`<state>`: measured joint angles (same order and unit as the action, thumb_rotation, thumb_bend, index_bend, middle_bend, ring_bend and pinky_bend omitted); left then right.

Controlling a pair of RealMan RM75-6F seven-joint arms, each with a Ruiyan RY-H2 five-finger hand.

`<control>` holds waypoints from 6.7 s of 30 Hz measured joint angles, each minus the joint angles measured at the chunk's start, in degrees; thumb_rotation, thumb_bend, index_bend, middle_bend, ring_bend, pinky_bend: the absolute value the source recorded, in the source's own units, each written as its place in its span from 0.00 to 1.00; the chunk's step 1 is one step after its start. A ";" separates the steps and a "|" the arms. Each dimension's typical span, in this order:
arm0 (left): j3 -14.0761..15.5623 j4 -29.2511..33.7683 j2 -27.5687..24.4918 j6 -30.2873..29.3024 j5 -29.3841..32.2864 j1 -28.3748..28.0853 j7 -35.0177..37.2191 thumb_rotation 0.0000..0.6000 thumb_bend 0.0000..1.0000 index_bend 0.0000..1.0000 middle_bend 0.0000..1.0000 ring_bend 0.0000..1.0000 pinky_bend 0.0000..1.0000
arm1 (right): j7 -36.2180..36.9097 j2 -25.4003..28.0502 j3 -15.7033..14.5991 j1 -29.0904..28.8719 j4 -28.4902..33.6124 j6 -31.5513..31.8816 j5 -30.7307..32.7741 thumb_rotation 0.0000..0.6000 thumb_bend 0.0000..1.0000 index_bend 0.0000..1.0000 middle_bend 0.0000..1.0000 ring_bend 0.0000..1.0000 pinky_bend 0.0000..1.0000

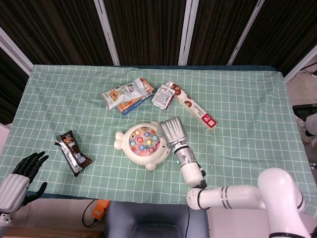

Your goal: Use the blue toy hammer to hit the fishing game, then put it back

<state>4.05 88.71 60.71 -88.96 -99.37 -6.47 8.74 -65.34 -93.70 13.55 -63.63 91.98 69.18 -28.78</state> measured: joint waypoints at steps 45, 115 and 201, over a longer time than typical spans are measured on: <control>-0.36 1.46 0.96 2.82 1.63 -0.83 -3.94 1.00 0.42 0.00 0.03 0.02 0.13 | 61.47 7.01 -14.94 27.33 -29.57 -14.91 -46.91 1.00 0.53 0.91 0.69 0.65 0.67; -0.14 1.73 0.91 3.02 1.44 -0.90 -4.52 1.00 0.42 0.00 0.03 0.03 0.13 | 70.77 7.40 -11.43 29.04 -33.04 -19.54 -51.09 1.00 0.41 0.71 0.59 0.58 0.58; -0.16 1.86 1.71 2.51 1.14 -0.57 -6.85 1.00 0.42 0.00 0.04 0.03 0.13 | 49.22 23.32 -17.10 58.84 0.35 26.35 -59.36 1.00 0.28 0.00 0.00 0.00 0.07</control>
<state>3.89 90.57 62.42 -86.45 -98.24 -7.04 1.90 -16.11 -70.38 -3.54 -4.79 92.33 95.53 -88.14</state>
